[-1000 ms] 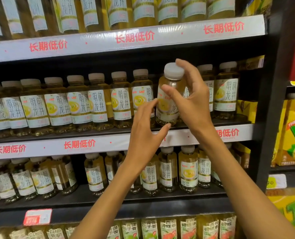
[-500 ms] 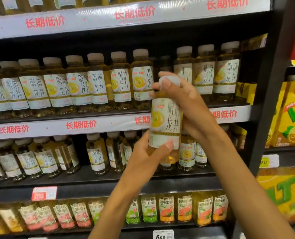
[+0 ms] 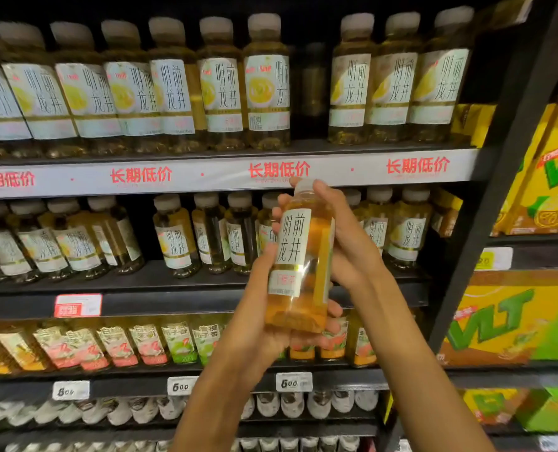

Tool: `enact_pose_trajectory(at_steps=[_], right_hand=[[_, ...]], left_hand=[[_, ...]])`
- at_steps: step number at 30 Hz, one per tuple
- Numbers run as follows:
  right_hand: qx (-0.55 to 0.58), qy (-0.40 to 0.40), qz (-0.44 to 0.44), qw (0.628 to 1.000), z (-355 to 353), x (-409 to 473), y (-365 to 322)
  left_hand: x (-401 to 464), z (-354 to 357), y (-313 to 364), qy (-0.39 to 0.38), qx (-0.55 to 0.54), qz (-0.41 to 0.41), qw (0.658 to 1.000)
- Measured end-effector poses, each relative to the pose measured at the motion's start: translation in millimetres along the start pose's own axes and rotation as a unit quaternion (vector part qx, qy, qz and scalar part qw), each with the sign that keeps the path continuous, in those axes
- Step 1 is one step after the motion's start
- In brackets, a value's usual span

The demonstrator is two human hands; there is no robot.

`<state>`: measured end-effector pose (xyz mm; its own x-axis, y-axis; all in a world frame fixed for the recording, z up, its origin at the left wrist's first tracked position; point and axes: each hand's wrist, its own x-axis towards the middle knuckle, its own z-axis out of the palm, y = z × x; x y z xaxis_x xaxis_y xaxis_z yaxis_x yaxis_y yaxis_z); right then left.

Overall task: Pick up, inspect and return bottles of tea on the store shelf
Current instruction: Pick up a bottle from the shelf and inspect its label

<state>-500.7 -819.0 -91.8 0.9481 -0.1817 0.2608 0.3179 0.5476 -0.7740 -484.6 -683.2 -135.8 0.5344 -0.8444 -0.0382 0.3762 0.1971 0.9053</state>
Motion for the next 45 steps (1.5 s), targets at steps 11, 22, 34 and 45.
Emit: enact_pose_trajectory(at_steps=[11,22,34,45], right_hand=[[-0.171,0.024,-0.034,0.984,-3,1,5],[-0.258,0.043,-0.099,0.96,3,2,-6],[-0.078,-0.037,-0.026,0.996,3,0,-12],[-0.22,0.059,-0.074,0.971,3,-3,-18]], left_hand=[[9,-4,-15,0.199,0.055,0.042,0.977],[13,-4,-11,0.195,0.079,0.047,0.976],[18,-6,-21,-0.003,-0.088,-0.051,0.995],[17,7,-19,0.173,0.079,0.095,0.977]])
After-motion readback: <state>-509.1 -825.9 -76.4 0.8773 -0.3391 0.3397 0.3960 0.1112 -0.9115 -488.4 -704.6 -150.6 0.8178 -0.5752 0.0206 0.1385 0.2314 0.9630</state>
